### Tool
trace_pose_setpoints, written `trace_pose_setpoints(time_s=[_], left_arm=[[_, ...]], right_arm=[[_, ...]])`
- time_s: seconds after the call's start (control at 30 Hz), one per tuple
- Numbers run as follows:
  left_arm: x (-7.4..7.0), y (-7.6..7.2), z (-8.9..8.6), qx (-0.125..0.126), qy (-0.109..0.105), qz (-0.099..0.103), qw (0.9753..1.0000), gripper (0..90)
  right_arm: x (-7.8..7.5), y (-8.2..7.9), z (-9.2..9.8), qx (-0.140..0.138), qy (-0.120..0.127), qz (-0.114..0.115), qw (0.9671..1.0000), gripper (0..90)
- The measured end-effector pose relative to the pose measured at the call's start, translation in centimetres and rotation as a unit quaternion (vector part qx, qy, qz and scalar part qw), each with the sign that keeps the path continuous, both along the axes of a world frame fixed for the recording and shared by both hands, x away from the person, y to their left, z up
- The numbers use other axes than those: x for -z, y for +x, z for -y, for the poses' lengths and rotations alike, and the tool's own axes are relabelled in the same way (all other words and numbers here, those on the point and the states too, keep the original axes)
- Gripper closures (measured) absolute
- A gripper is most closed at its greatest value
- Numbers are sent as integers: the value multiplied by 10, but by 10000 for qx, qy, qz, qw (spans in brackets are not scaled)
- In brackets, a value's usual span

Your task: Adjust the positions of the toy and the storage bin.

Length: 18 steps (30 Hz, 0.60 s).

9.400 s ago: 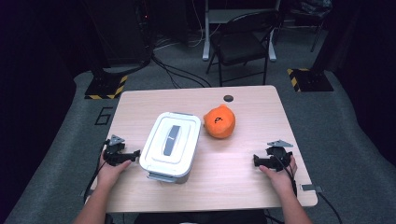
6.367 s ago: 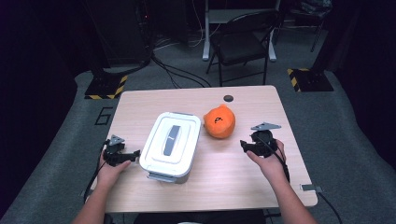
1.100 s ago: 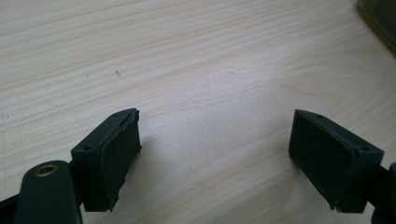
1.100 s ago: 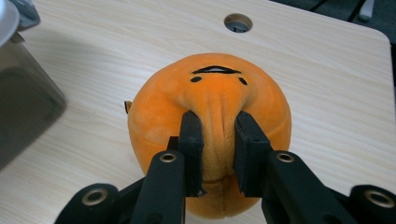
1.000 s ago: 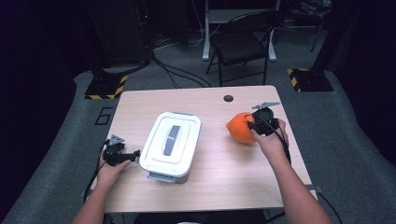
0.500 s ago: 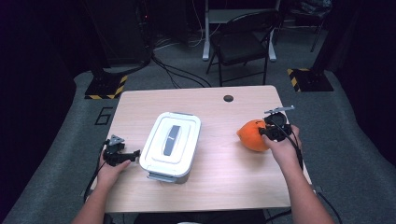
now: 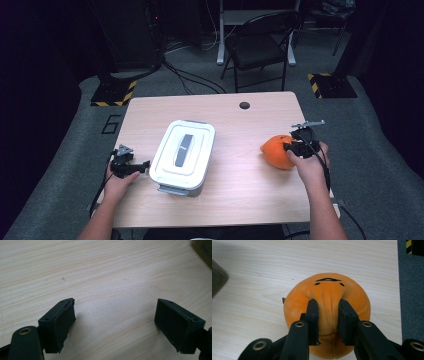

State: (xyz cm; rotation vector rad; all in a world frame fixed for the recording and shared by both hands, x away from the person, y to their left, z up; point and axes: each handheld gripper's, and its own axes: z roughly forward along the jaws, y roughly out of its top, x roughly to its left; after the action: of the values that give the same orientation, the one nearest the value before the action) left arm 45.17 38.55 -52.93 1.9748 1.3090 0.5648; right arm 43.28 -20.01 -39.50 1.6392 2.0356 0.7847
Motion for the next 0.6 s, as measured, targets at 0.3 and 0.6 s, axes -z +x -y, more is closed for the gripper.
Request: trace_pose_setpoints(time_s=[0.3,0.6], left_arm=[[0,0,0,0,1,-2,10000,165],[0,0,0,2,1,-1,10000,166]], right_arm=[[1,-4,-3,-41,-10,-24,10000,613],[-2,-7,-1,-49,99,62,9999,557]])
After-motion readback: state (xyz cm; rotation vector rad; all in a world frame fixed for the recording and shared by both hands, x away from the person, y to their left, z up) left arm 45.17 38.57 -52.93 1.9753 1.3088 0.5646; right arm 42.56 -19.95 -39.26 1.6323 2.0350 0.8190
